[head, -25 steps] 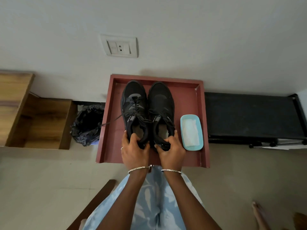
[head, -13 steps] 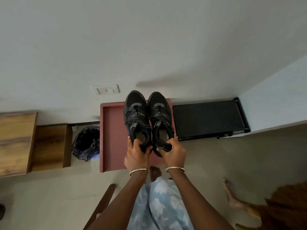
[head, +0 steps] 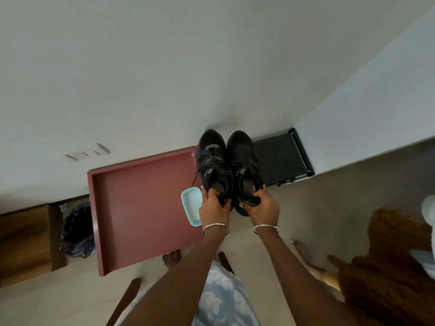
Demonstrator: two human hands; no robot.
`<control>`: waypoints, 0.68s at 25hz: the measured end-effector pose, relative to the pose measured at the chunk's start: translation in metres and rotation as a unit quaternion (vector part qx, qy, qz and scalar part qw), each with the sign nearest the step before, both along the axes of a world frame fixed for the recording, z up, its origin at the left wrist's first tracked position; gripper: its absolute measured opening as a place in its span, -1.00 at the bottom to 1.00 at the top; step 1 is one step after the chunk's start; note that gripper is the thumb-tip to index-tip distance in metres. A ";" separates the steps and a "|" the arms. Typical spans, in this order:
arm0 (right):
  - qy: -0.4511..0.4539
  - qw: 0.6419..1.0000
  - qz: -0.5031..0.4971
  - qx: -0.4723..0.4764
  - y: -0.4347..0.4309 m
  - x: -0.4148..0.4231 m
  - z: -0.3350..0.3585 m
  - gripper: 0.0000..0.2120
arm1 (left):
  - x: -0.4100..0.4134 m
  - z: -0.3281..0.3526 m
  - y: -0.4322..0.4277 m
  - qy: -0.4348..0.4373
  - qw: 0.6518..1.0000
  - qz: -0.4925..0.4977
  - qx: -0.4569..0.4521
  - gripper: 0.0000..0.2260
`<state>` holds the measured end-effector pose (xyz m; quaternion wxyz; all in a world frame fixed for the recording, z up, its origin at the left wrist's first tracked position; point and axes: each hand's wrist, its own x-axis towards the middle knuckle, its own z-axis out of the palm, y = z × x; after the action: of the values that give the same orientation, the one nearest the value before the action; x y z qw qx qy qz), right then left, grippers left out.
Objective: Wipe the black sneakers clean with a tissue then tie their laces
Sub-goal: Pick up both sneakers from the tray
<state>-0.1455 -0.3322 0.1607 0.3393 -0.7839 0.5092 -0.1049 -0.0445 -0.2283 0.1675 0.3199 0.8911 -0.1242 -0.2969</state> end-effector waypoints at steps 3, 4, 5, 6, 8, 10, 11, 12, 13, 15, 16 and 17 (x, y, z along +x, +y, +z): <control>0.020 1.000 0.012 0.014 -0.048 -0.004 -0.024 -0.62 | -0.012 -0.021 -0.044 0.023 0.999 0.013 0.025 -0.72; 0.024 0.999 0.019 0.018 -0.063 -0.005 -0.036 -0.63 | -0.020 -0.030 -0.055 0.029 0.999 0.017 0.029 -0.72; 0.026 0.999 0.029 0.017 -0.076 -0.005 -0.049 -0.65 | -0.028 -0.041 -0.064 0.031 0.999 0.016 0.030 -0.73; 0.030 0.999 0.040 0.016 -0.086 -0.006 -0.062 -0.67 | -0.036 -0.054 -0.071 0.032 0.999 0.015 0.035 -0.74; 0.039 0.997 0.058 0.027 -0.103 -0.008 -0.089 -0.69 | -0.046 -0.077 -0.083 0.039 0.998 0.029 0.047 -0.75; 0.040 0.996 0.070 0.032 -0.112 -0.014 -0.112 -0.69 | -0.050 -0.097 -0.093 0.044 0.997 0.037 0.052 -0.75; 0.039 0.996 0.072 0.032 -0.114 -0.015 -0.121 -0.69 | -0.050 -0.104 -0.097 0.043 0.997 0.037 0.058 -0.75; 0.042 0.996 0.075 0.033 -0.117 -0.015 -0.131 -0.69 | -0.050 -0.113 -0.103 0.041 0.996 0.037 0.067 -0.74; 0.047 0.995 0.079 0.034 -0.120 -0.014 -0.139 -0.69 | -0.050 -0.122 -0.107 0.039 0.996 0.041 0.073 -0.74; 0.051 0.995 0.082 0.035 -0.123 -0.013 -0.155 -0.69 | -0.053 -0.141 -0.112 0.040 0.995 0.045 0.081 -0.74; 0.051 0.995 0.081 0.036 -0.123 -0.012 -0.163 -0.68 | -0.055 -0.150 -0.112 0.042 0.994 0.049 0.085 -0.74; 0.052 0.995 0.080 0.037 -0.124 -0.012 -0.170 -0.68 | -0.057 -0.160 -0.113 0.043 0.994 0.053 0.090 -0.74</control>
<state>-0.1576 -0.4557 -0.0093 0.3483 -0.8137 0.4651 -0.0177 -0.1012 -0.3408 0.0079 0.2586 0.9080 -0.0362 -0.3276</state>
